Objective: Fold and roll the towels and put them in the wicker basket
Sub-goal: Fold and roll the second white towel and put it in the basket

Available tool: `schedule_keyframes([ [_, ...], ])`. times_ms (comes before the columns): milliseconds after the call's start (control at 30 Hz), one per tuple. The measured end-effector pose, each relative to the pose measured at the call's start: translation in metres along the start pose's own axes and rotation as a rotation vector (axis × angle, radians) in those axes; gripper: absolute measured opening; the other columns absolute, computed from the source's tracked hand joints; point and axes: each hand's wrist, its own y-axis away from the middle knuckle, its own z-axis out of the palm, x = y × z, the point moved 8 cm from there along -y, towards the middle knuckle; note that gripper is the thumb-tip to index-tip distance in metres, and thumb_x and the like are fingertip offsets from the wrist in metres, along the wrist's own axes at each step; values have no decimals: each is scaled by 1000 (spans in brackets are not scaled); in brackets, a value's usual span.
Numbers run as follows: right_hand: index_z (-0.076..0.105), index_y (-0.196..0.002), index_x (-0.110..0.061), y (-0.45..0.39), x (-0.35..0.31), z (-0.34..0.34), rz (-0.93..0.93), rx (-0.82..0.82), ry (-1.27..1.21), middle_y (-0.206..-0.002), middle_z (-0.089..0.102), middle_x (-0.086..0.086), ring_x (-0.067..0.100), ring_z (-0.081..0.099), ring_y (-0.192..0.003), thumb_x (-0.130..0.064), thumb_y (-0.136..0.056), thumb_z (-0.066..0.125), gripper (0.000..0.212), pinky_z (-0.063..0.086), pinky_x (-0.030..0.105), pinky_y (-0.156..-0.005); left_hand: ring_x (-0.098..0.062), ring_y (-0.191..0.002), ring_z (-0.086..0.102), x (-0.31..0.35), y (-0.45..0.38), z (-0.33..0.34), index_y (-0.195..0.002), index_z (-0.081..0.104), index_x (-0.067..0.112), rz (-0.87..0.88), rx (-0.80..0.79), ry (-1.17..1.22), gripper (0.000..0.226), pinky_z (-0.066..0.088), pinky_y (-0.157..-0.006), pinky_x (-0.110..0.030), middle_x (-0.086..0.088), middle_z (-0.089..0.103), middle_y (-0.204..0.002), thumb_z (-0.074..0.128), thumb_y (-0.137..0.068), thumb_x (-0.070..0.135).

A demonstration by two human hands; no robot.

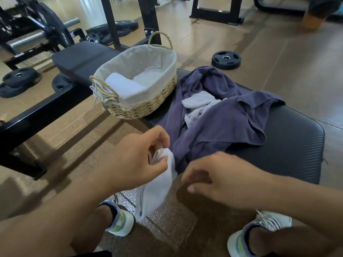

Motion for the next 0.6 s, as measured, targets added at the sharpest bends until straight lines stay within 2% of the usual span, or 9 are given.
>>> schedule_keyframes([
  [67, 66, -114, -39, -4, 14, -14, 57, 105, -81, -96, 67, -27, -6, 62, -91, -39, -89, 72, 25, 51, 18, -81, -12, -58, 55, 4, 1, -5, -96, 47, 36, 42, 22, -64, 37, 45, -56, -33, 9, 60, -70, 75, -78, 22],
  [167, 61, -126, -41, -11, 22, -21, 63, 178, -147, -98, 62, -29, -11, 59, -90, -36, -89, 74, 40, 50, 13, -80, -8, -63, 59, 8, 1, -11, -100, 48, 36, 91, 59, -99, 39, 45, -58, -26, 14, 62, -74, 77, -77, 24],
  [233, 54, -138, -42, -15, 20, -19, 15, 186, -137, -115, 64, -21, -5, 59, -100, -37, -88, 75, 54, 51, 19, -88, -4, -65, 60, 14, 1, -13, -102, 50, 37, 130, 68, -107, 33, 46, -60, -23, 18, 62, -76, 71, -76, 30],
  [333, 41, -149, -44, -25, 17, -8, -57, 130, -122, -136, 55, -18, -12, 44, -109, -38, -88, 75, 70, 40, 19, -97, -1, -68, 62, 26, 4, -13, -101, 53, 36, 197, 52, -77, 27, 50, -62, -26, 18, 64, -79, 67, -78, 34],
  [400, 44, -146, -44, -31, 15, 1, -100, 67, -128, -140, 53, -18, -5, 46, -122, -39, -88, 75, 66, 39, 23, -104, -5, -72, 65, 31, 6, -12, -99, 54, 35, 211, 35, 20, 24, 52, -64, -30, 15, 66, -83, 67, -80, 34],
  [433, 52, -138, -40, -34, 13, 4, -127, 38, -126, -135, 57, -16, 1, 50, -123, -38, -88, 75, 55, 42, 27, -104, -7, -75, 66, 32, 7, -11, -99, 54, 35, 212, 26, 92, 23, 53, -65, -31, 14, 65, -86, 68, -81, 32],
  [500, 66, -117, -28, -36, 8, 7, -175, 5, -122, -111, 67, -9, 9, 58, -105, -35, -87, 76, 32, 48, 34, -92, -11, -80, 67, 32, 8, -12, -100, 55, 34, 204, 25, 214, 22, 53, -69, -29, 14, 65, -92, 69, -84, 28],
  [533, 68, -108, -23, -36, 7, 7, -182, 1, -143, -100, 68, -6, 12, 60, -94, -35, -87, 77, 26, 48, 37, -84, -12, -82, 67, 31, 8, -14, -100, 56, 32, 192, 40, 255, 21, 53, -70, -28, 13, 64, -93, 69, -84, 26],
  [600, 66, -98, -18, -34, 3, 4, -189, 2, -219, -86, 65, -5, 15, 58, -78, -37, -85, 80, 27, 48, 41, -73, -12, -83, 66, 24, 8, -20, -101, 57, 29, 145, 90, 317, 20, 54, -73, -25, 9, 64, -95, 67, -84, 24],
])
